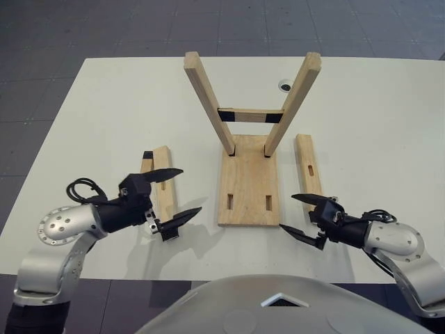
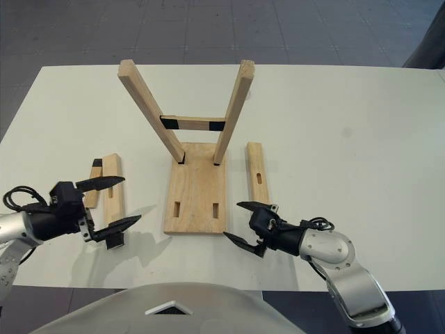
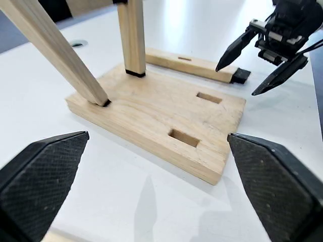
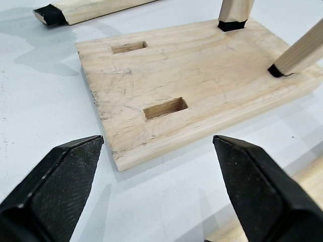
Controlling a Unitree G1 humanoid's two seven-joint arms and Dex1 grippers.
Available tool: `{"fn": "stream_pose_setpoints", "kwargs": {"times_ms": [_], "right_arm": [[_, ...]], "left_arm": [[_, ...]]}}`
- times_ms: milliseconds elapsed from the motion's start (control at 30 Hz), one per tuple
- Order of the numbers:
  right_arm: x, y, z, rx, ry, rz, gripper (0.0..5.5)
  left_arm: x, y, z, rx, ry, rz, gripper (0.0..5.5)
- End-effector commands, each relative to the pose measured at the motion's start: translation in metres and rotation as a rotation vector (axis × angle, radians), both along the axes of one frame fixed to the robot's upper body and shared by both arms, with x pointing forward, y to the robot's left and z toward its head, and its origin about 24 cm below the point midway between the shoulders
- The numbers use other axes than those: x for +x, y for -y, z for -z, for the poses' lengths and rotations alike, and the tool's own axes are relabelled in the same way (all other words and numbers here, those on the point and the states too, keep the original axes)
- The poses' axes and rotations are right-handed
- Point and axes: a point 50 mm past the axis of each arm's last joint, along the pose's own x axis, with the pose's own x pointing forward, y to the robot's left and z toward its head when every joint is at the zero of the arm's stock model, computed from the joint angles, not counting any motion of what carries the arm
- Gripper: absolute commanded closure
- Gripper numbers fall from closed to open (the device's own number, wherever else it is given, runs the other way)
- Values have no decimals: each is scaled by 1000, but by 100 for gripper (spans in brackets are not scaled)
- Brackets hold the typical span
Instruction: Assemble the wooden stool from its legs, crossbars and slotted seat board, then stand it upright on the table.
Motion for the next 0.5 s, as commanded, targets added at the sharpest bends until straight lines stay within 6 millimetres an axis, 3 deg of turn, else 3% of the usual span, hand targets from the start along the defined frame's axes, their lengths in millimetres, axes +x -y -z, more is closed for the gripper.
{"fn": "stream_pose_setpoints", "kwargs": {"times_ms": [33,233,367,500], "right_arm": [[1,0,-11,33,27,32,149],[0,2,-22,103,68,135,149],[-1,4,-27,119,84,177,149],[-3,6,-28,122,83,193,149]], "left_arm": [[8,-21,0,19,39,-236,42],[-4,-36,20,81,1,-455,42],[-8,-37,33,202,-30,-468,42],[-4,-53,29,275,-25,-512,42]]}}
